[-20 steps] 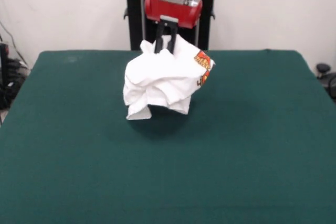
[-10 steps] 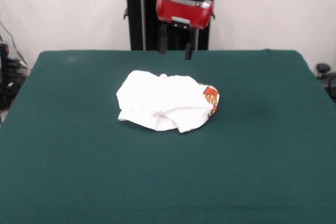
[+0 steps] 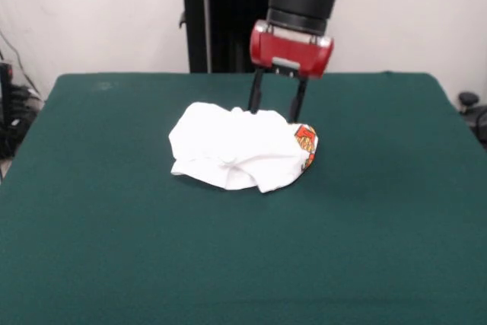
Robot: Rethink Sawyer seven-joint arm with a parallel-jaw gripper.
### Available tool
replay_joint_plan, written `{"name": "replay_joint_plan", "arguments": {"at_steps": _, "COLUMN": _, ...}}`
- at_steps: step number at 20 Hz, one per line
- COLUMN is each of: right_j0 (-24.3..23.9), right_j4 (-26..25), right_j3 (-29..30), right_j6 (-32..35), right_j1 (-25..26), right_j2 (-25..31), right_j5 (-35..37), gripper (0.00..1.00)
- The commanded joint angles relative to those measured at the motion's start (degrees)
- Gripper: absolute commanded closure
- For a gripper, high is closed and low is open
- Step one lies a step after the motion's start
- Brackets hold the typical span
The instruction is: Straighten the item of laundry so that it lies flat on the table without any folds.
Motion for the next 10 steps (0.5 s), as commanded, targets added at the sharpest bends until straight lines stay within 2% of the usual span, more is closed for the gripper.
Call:
{"name": "replay_joint_plan", "arguments": {"at_steps": 1, "right_j0": 2.05, "right_j4": 4.94, "right_j3": -2.99, "right_j6": 18.35, "right_j1": 12.58, "right_j2": 2.78, "right_j5": -13.16, "gripper": 0.00}}
{"name": "replay_joint_plan", "arguments": {"at_steps": 4, "right_j0": 1.00, "right_j4": 4.47, "right_j3": -3.14, "right_j6": 18.18, "right_j1": 15.36, "right_j2": 3.75, "right_j5": -17.45, "gripper": 0.00}}
{"name": "replay_joint_plan", "arguments": {"at_steps": 7, "right_j0": 2.97, "right_j4": 6.84, "right_j3": -4.05, "right_j6": 15.65, "right_j1": 18.05, "right_j2": 2.01, "right_j5": -19.27, "gripper": 0.00}}
{"name": "replay_joint_plan", "arguments": {"at_steps": 10, "right_j0": 0.97, "right_j4": 4.98, "right_j3": -4.70, "right_j6": 15.36, "right_j1": 20.40, "right_j2": 4.74, "right_j5": -20.68, "gripper": 0.00}}
